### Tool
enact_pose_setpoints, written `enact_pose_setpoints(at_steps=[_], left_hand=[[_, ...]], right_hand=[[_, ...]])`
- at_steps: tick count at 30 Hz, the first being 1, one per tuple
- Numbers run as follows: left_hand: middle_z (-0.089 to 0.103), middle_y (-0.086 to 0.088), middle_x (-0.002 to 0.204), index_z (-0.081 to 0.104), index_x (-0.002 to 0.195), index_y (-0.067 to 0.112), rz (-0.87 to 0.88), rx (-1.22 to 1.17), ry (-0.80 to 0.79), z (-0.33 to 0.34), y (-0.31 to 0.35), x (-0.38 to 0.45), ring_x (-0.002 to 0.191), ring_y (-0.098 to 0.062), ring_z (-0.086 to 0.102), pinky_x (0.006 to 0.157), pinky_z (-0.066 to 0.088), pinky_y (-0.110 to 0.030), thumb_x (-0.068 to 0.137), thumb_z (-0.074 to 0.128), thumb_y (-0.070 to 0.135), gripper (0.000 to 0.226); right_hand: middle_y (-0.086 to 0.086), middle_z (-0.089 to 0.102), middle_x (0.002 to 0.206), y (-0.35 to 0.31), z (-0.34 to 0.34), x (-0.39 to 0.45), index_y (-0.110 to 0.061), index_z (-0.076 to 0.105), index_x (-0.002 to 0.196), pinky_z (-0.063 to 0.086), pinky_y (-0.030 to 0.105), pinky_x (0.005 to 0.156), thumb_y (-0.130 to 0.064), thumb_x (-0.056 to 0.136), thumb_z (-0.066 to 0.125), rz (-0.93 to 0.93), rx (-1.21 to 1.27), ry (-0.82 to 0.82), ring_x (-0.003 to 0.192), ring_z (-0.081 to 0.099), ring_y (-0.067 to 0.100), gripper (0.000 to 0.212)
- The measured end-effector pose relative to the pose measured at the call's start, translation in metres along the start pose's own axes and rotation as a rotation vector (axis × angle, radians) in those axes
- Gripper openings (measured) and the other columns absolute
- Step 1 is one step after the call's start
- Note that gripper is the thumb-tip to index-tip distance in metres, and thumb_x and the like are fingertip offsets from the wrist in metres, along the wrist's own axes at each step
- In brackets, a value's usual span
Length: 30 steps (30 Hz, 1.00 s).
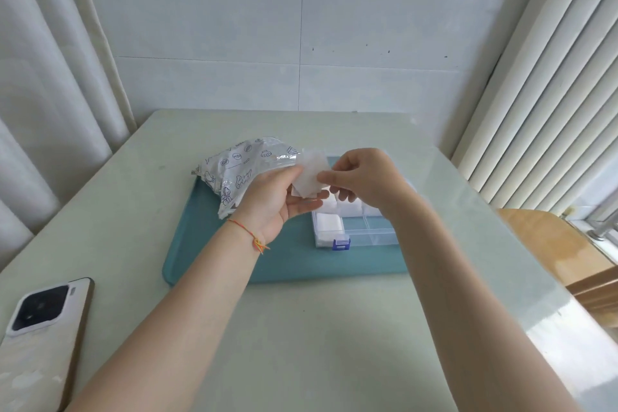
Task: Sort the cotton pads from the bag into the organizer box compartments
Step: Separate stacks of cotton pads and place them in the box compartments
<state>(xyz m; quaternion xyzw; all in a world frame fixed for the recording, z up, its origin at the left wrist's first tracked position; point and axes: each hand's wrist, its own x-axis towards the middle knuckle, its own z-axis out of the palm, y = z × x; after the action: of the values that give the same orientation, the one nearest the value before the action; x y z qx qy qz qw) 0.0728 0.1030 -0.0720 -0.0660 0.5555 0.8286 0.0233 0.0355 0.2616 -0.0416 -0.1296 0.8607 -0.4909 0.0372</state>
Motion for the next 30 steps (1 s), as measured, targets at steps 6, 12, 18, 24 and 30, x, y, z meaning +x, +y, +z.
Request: enact_pose_setpoints(at_steps=[6,12,18,24,30], left_hand=[[0.07,-0.009,0.08,0.068,0.091,0.01,0.023,0.166,0.043,-0.011,0.005,-0.002,0.07,-0.023,0.069,0.06,0.059,-0.033,0.097,0.056,0.016,0.015],[0.067,-0.013,0.089,0.07,0.087,0.01,0.059,0.255,0.107,-0.015,0.005,-0.001,0.071,-0.022,0.066,0.05,0.054,-0.025,0.093,0.065,0.015,0.009],[0.053,-0.012,0.091,0.073,0.089,0.01,0.105,0.383,0.181,-0.027,0.006,0.006,0.075,-0.027,0.057,0.052,0.054,-0.023,0.09,0.068,0.019,0.01],[0.067,-0.018,0.094,0.07,0.101,0.001,0.062,0.362,0.019,-0.021,0.007,0.0,0.078,-0.027,0.065,0.056,0.057,-0.026,0.095,0.061,0.011,0.015],[0.072,-0.019,0.098,0.07,0.102,0.003,0.005,0.371,-0.085,-0.018,0.009,-0.006,0.083,-0.03,0.068,0.062,0.058,-0.025,0.095,0.06,0.006,0.014]], right_hand=[[0.008,0.073,0.067,0.007,-0.003,0.002,-0.003,0.065,0.075,0.052,0.028,0.059,-0.014,0.084,0.076,0.0,0.053,-0.067,0.056,0.063,0.018,0.018],[0.007,0.073,0.074,0.005,-0.01,-0.001,-0.006,0.071,0.081,0.055,0.027,0.06,-0.008,0.092,0.066,-0.001,0.11,-0.146,0.06,0.062,0.019,0.012],[0.011,0.069,0.077,0.006,-0.034,-0.002,-0.005,0.063,0.084,0.054,0.032,0.062,-0.002,0.086,0.071,-0.014,0.308,-0.068,0.063,0.064,0.022,0.009],[-0.001,0.067,0.066,-0.002,-0.012,-0.006,-0.01,0.069,0.082,0.041,0.026,0.055,-0.012,0.086,0.073,-0.05,0.134,-0.15,0.053,0.05,0.012,0.006],[-0.003,0.063,0.077,-0.001,0.0,-0.003,-0.019,0.066,0.078,0.041,0.017,0.057,-0.024,0.08,0.08,-0.098,-0.109,-0.011,0.057,0.049,0.005,0.015]])
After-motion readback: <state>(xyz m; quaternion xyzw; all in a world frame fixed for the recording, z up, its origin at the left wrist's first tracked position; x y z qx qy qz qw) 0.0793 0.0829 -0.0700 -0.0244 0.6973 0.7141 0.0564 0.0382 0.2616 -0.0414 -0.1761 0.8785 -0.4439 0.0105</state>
